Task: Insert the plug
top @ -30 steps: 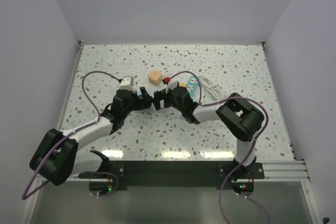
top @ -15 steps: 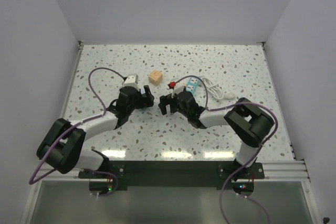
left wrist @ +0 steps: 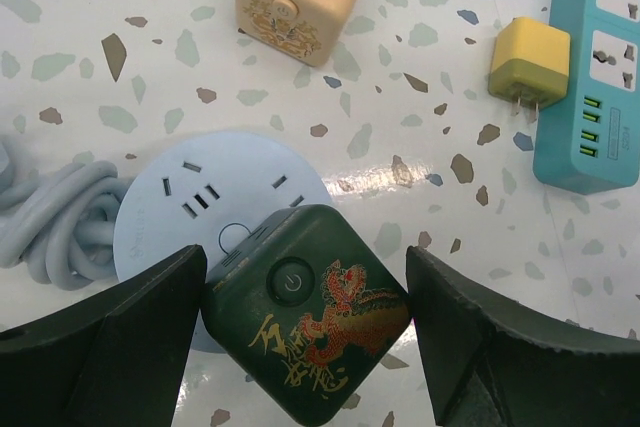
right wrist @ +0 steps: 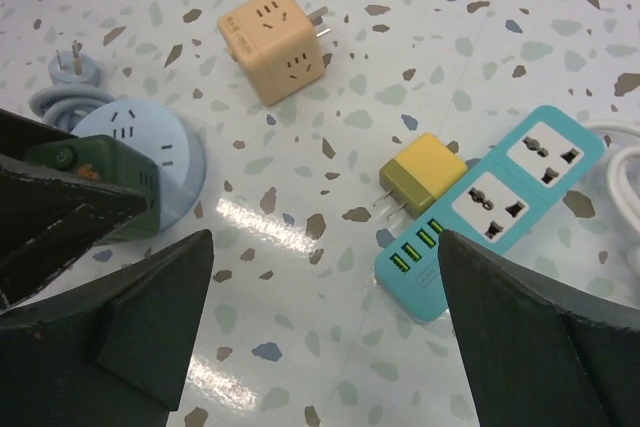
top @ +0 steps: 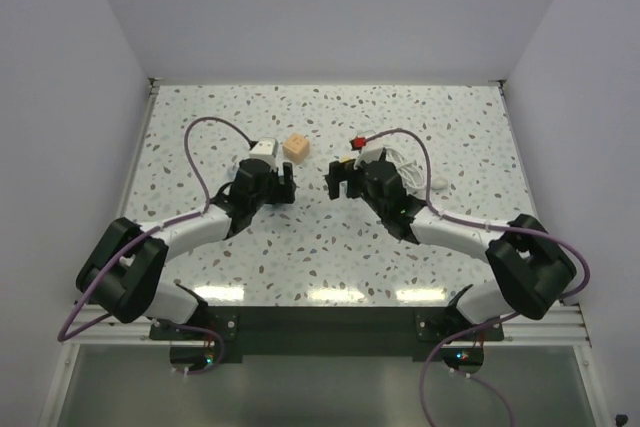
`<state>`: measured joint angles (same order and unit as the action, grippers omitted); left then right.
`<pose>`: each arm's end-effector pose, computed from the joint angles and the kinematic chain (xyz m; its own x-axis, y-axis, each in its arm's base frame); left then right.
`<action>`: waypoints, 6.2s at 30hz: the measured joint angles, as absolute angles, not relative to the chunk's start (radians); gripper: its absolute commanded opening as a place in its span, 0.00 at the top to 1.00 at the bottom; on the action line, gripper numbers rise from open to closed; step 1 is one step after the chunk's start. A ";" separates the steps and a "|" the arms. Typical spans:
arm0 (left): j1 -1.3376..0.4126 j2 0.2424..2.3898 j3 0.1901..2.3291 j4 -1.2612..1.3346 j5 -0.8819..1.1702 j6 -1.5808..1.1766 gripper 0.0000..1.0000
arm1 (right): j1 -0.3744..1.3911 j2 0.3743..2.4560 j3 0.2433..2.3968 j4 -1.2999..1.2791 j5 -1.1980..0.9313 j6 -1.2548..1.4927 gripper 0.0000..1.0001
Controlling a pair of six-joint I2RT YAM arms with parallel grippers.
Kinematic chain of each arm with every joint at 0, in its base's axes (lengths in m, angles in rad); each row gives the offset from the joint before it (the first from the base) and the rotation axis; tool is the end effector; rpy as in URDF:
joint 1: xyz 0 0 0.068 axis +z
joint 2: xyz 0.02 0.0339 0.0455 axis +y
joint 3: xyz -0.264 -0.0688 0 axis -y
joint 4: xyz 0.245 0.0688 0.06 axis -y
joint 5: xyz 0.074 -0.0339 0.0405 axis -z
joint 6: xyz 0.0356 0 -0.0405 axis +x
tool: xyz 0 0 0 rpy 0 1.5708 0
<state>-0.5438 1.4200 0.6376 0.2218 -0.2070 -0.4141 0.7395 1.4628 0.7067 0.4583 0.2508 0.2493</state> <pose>0.2507 -0.1430 0.1865 -0.5603 -0.1214 -0.8193 0.1441 0.9598 -0.2407 0.2384 0.2055 0.2197 -0.3279 0.0244 -0.9444 -0.4093 0.8973 0.1653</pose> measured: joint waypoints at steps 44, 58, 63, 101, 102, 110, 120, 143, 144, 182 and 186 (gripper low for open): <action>-0.788 1.245 0.611 0.095 -0.043 -0.155 0.02 | 0.479 1.658 0.923 0.197 -0.140 0.224 0.09; -0.769 0.977 0.590 0.031 -0.277 -0.230 0.00 | 0.572 1.788 1.012 0.216 -0.437 0.191 0.10; -0.738 0.952 0.566 0.017 -0.285 -0.244 0.00 | 0.618 1.861 1.098 0.184 -0.464 0.109 0.12; -0.681 0.931 0.530 0.019 -0.287 -0.252 0.00 | 0.648 1.862 1.146 0.036 -0.011 0.223 1.00; -0.681 0.929 0.526 0.019 -0.290 -0.252 0.00 | 0.648 1.854 1.132 0.049 0.018 0.248 1.00; -0.681 0.920 0.525 0.019 -0.330 -0.260 0.00 | 0.646 1.817 1.047 0.148 0.090 0.356 0.49; -0.680 0.857 0.514 0.021 -0.393 -0.279 0.00 | 0.628 1.794 1.094 0.152 0.023 0.281 0.20; -0.417 0.981 0.473 0.310 -0.018 -0.266 0.00 | 0.571 2.299 1.841 -0.083 -0.439 -0.065 0.13; -0.411 0.982 0.471 0.318 -0.008 -0.266 0.00 | 0.571 2.316 1.870 -0.107 -0.440 -0.077 0.13; -0.373 0.871 0.432 0.413 0.236 -0.242 0.00 | 0.382 1.875 1.433 0.456 -0.803 0.670 1.00; -0.373 0.868 0.434 0.411 0.249 -0.231 0.00 | 0.401 1.872 1.312 0.664 -0.891 0.867 1.00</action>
<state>-0.3729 0.8680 0.4339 0.4107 0.2485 -0.2314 0.4011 1.8717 1.3125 0.6640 -0.8909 0.8665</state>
